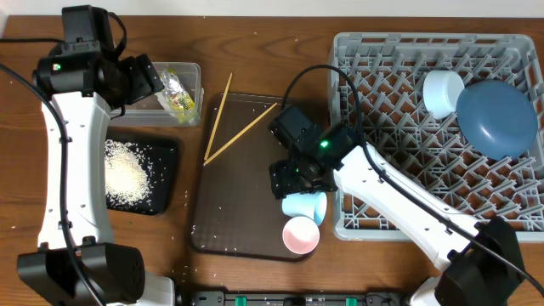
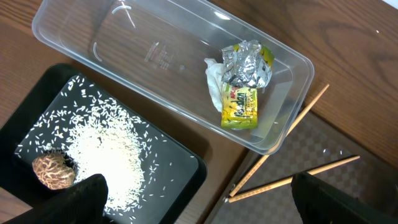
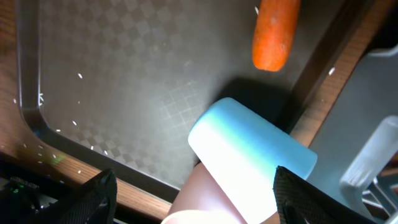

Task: Sort waste into correct bins and load items into the dishwasher rack

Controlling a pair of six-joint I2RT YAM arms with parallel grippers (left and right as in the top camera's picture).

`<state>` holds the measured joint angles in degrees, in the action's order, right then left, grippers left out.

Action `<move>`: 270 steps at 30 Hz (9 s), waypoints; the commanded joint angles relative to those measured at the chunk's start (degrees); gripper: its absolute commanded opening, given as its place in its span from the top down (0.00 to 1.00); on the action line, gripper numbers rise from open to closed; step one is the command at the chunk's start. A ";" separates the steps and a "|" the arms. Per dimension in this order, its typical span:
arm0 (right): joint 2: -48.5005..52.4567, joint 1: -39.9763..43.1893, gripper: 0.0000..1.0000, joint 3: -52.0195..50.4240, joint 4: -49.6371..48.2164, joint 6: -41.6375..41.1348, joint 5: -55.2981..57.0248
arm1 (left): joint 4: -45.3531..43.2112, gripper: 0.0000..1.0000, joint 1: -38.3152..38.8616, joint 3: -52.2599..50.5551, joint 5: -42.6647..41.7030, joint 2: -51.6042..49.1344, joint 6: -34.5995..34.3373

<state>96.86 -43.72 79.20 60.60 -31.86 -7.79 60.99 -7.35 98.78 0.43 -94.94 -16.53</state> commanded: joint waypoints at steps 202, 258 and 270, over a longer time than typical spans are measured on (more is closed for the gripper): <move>15.41 35.30 0.24 50.38 24.44 17.27 11.58 | 0.20 0.19 -11.93 -5.27 -6.43 -2.25 2.27; 16.09 29.77 0.23 41.83 21.35 17.55 14.88 | -10.36 0.35 23.82 -6.82 -8.74 -29.92 28.92; 16.09 29.40 0.24 41.83 21.03 17.53 14.29 | -10.99 0.35 23.82 -8.48 -8.57 -29.92 26.84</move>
<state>112.14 -13.85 121.23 81.87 -14.79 7.07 50.00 16.60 91.42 -7.68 -124.31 11.81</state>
